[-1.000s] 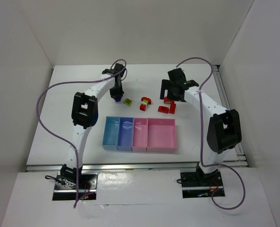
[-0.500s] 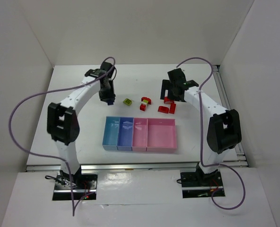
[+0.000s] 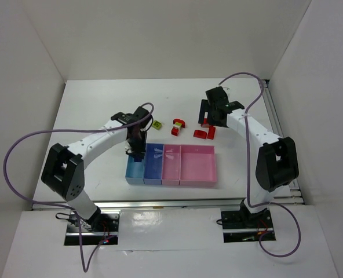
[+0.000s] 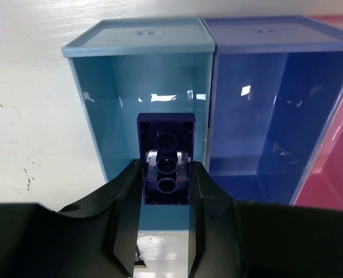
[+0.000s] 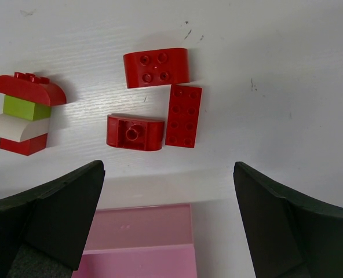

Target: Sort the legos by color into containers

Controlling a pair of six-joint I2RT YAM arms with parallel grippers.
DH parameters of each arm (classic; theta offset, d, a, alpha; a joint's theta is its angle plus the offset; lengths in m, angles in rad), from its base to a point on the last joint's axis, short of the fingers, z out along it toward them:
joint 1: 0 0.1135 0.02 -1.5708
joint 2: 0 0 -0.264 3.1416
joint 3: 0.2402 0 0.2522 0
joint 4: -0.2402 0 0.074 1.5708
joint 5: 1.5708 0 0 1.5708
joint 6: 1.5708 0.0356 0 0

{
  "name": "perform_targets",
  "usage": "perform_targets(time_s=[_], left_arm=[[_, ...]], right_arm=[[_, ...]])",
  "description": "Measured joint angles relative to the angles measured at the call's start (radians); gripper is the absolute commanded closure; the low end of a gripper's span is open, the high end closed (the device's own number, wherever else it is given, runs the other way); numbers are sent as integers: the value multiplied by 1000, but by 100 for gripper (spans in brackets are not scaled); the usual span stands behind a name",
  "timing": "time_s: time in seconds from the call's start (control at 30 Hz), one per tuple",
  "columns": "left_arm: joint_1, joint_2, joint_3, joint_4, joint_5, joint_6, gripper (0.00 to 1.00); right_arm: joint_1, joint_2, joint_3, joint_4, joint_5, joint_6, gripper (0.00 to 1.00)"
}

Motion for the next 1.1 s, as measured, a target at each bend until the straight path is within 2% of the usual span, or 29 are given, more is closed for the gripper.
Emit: perform_targets(time_s=[0.13,0.17,0.2,0.27,0.3,0.33,0.37,0.43,0.53,0.57,0.6,0.63,0.83,1.1], left_arm=[[4,-2,-8,18,-8,-18,98],[3,-2,-10,23,-11,-18,83],[2,-2,-15,30,-14,-18,75],[2,-3,-27,36,-20,-20,45],[2,-3,-35,38,-24,-20,32],[2,-4,-41,38,-27,-20,26],[2,-5,-46,36,-31,-25,21],[2,-14,-51,32,-37,-33,19],[0,-34,-37,18,-45,-37,19],[-2,-35,-23,6,-45,-37,19],[-6,-36,-3,-4,-47,-37,19],[-10,-36,24,-11,-50,-37,19],[-26,-38,177,-39,-58,-36,20],[-36,-35,215,-58,-64,-36,20]], right_arm=[[0,-5,-8,2,-1,11,0],[0,-5,-8,2,-1,15,2],[0,-5,-8,2,2,23,2],[0,-5,-6,-1,22,54,2],[-1,-5,-2,-6,34,76,7],[-4,-5,4,-10,36,85,7],[-9,-2,15,-18,33,98,13],[-18,13,44,-23,21,109,18],[-38,67,95,-24,-15,108,17],[-41,96,113,-25,-31,99,13],[-45,130,137,-30,-42,87,3],[-48,170,162,-32,-57,73,0],[-48,360,245,-53,-74,-45,0],[-53,429,273,-61,-62,-144,0]])
